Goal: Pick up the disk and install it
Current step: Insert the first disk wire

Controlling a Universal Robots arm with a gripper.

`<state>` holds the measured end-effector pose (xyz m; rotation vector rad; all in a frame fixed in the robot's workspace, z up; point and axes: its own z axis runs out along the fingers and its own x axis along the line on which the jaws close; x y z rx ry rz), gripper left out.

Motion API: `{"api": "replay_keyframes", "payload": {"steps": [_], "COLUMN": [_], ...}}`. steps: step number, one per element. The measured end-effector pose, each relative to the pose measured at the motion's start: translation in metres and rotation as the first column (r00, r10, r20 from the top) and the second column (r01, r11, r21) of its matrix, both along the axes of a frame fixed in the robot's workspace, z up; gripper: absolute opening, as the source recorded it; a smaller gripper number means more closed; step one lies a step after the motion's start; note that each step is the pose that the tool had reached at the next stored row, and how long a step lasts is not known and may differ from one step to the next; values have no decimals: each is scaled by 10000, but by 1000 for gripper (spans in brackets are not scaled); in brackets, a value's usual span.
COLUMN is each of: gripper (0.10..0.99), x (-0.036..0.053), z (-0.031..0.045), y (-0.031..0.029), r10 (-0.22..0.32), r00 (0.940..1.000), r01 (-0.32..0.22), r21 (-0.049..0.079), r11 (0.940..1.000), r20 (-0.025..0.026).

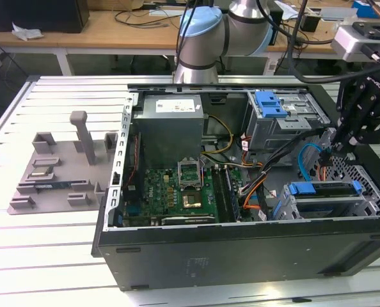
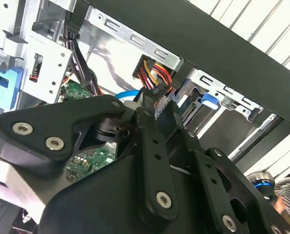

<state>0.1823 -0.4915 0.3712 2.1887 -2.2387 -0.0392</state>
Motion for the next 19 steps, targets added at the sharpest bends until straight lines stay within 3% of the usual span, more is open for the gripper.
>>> {"api": "replay_keyframes", "payload": {"steps": [2,4,5,7,9,12,14,16,19], "gripper": [302,302,302,302,302,302,302,302,302], "x": [7,25,30,37,39,40,40,40,40], "z": [-2,-8,-12,-23,-45,-68,-74,-71,-109], "y": [12,55,65,76,89,127,187,194,195], "r10": [2,0,1,0,0,-1,-1,-1,-1], "r00": [10000,10000,10000,10000,10000,10000,10000,10000,10000], "r01": [-2,0,-1,0,0,1,0,1,1], "r21": [-7,-108,-204,-617,-764,-772,-772,-790,-974], "r11": [10000,9999,9998,9981,9971,9970,9970,9969,9952], "r20": [-1,-2,-2,-3,-3,-6,-6,-2,-1]}}
